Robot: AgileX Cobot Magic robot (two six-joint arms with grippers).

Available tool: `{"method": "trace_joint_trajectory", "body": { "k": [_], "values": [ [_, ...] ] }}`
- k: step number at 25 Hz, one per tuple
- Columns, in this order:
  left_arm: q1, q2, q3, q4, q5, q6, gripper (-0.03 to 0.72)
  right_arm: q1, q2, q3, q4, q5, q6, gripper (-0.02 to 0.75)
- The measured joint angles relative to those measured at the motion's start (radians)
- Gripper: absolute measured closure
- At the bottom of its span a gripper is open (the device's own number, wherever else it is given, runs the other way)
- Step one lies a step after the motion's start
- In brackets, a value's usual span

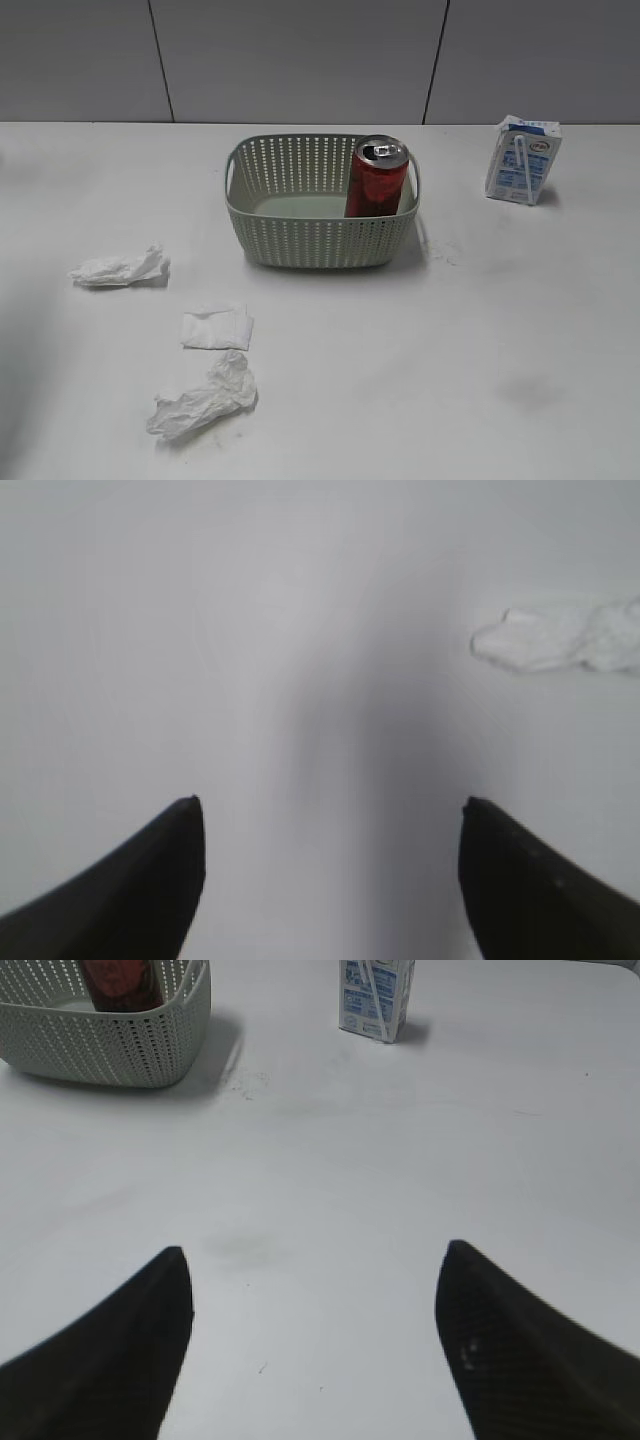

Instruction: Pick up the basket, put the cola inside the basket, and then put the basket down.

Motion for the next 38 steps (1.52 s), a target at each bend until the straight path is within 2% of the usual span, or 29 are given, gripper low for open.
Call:
{"method": "trace_joint_trajectory", "body": {
  "k": [6, 18, 23, 38],
  "values": [
    [0.001, -0.299, 0.279, 0.006, -0.103, 0.004, 0.101, 0.0, 0.0, 0.0, 0.001, 0.0, 0.0, 0.166],
    [0.001, -0.759, 0.632, -0.024, -0.112, 0.005, 0.11, 0.0, 0.0, 0.0, 0.002, 0.0, 0.0, 0.166],
    [0.001, -0.916, 0.689, -0.035, -0.117, 0.005, 0.111, 0.0, 0.0, 0.0, 0.002, 0.0, 0.0, 0.166],
    [0.001, -1.306, 0.689, -0.037, -0.123, 0.005, 0.111, 0.0, 0.0, 0.0, 0.002, -0.001, 0.0, 0.166]
  ]
}}
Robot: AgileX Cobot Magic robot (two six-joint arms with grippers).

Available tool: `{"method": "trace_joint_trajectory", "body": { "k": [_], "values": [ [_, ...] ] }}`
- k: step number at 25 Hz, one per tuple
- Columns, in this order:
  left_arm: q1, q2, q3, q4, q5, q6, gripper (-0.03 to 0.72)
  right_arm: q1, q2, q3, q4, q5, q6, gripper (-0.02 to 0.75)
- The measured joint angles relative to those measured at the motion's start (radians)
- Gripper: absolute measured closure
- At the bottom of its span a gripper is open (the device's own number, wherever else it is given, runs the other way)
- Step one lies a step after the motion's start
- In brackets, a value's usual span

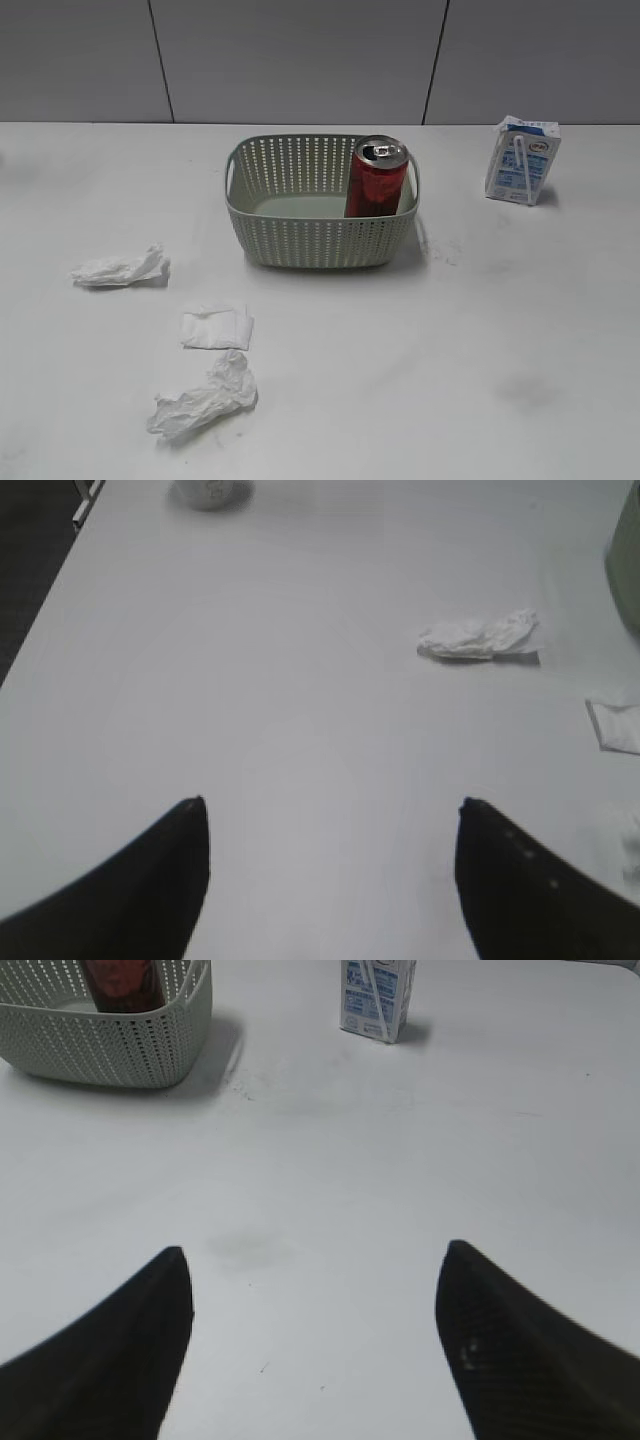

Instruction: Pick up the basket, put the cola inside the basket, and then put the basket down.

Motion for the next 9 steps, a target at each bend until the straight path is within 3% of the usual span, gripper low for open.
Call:
{"method": "trace_joint_trajectory", "body": {
  "k": [9],
  "values": [
    [0.0, -0.157, 0.001, 0.0, 0.0, 0.0, 0.111, 0.0, 0.0, 0.0, 0.0, 0.0, 0.0, 0.166]
  ]
}}
